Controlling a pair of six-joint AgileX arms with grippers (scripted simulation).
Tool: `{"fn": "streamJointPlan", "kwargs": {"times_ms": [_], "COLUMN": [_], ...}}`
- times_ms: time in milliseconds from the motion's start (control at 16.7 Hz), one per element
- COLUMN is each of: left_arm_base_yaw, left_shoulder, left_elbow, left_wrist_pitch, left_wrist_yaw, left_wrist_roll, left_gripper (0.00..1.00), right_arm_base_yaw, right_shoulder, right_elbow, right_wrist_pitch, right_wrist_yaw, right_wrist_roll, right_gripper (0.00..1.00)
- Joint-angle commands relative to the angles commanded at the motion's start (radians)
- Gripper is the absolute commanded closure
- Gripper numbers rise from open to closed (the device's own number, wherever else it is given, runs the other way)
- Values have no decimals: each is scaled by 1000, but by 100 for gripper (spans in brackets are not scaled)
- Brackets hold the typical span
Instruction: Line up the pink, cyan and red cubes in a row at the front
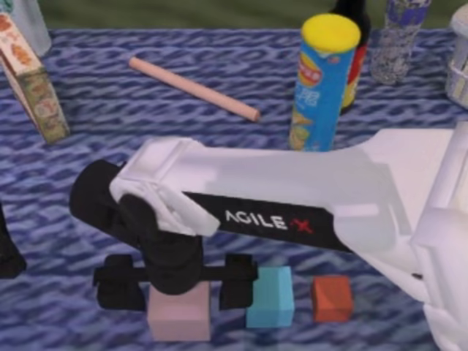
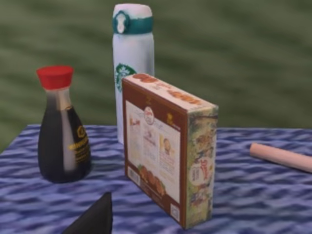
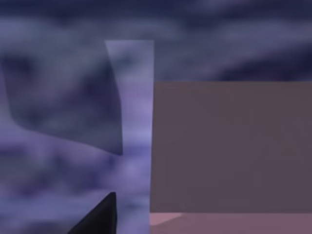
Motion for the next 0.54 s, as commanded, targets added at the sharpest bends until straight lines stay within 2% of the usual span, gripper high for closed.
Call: {"fn": "streamJointPlan", "kwargs": {"times_ms": [540], "left_arm_base_yaw": [0], "left_shoulder": [0], "left_elbow": [0], "left_wrist_pitch": [0], "left_wrist_yaw": [0], "left_wrist_roll": [0], "left_gripper": [0], "right_arm_base_yaw": [8], "right_shoulder": [-41], "right_elbow": [206], "right_wrist_pitch": [-247], "right_wrist_yaw": [-1], "right_wrist_roll": [-1], "right_gripper": [0]}}
